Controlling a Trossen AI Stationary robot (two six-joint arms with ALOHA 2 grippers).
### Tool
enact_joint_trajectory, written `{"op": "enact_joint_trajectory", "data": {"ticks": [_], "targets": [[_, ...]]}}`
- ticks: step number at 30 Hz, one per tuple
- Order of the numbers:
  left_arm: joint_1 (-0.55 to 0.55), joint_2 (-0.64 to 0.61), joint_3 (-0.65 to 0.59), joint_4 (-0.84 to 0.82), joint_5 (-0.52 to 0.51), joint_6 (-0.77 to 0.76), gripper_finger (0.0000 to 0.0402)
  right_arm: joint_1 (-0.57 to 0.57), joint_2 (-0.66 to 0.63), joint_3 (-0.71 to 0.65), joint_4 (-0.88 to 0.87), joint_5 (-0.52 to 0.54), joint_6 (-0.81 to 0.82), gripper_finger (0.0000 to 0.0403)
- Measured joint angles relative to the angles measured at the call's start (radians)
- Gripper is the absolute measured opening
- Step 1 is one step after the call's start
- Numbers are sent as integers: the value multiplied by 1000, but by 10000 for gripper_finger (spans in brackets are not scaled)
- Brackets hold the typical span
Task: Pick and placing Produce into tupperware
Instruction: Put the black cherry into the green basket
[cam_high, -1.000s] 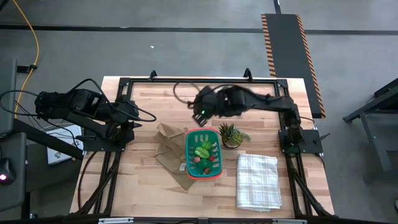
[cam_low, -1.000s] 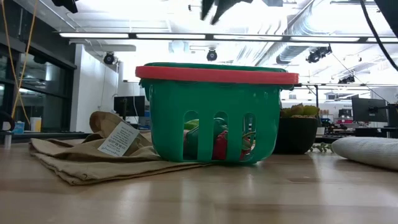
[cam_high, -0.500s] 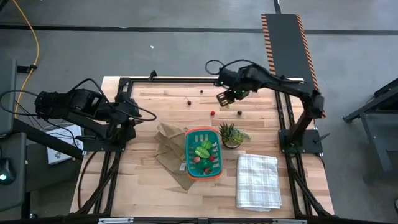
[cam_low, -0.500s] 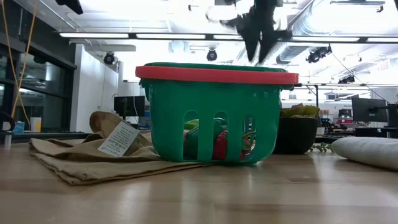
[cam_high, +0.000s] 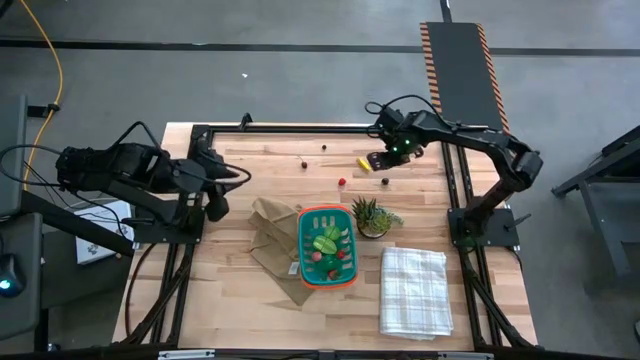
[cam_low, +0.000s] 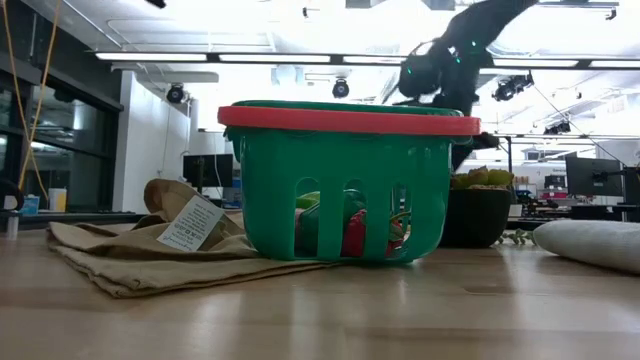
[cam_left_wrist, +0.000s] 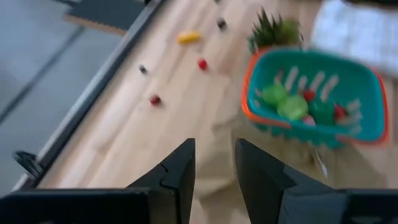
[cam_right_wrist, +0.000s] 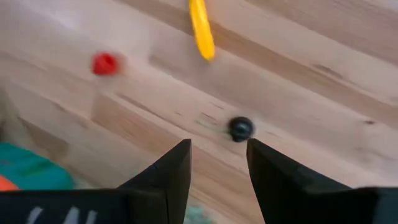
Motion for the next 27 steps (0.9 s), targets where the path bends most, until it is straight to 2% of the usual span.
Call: {"op": "enact_joint_trajectory", "data": {"ticks": [3, 6, 12, 16, 21, 27], "targets": [[6, 6, 0, 48, -71, -3, 101, -20, 0, -14, -18, 0, -121, 144], [72, 16, 1, 76, -93, -25, 101, -36, 0, -13, -17, -11, -262, 144], [282, 52, 0, 82, 5, -33, 101, -96, 0, -13, -25, -17, -539, 144], [384, 80, 0, 84, 77, -24, 101, -147, 0, -13, -25, -17, -716, 144], [450, 118, 1, 109, 129, 12, 101, -165, 0, -12, -44, -13, -1038, 144], [464, 177, 1, 105, 151, 14, 101, -122, 0, -12, -35, 15, -1418, 144]]}}
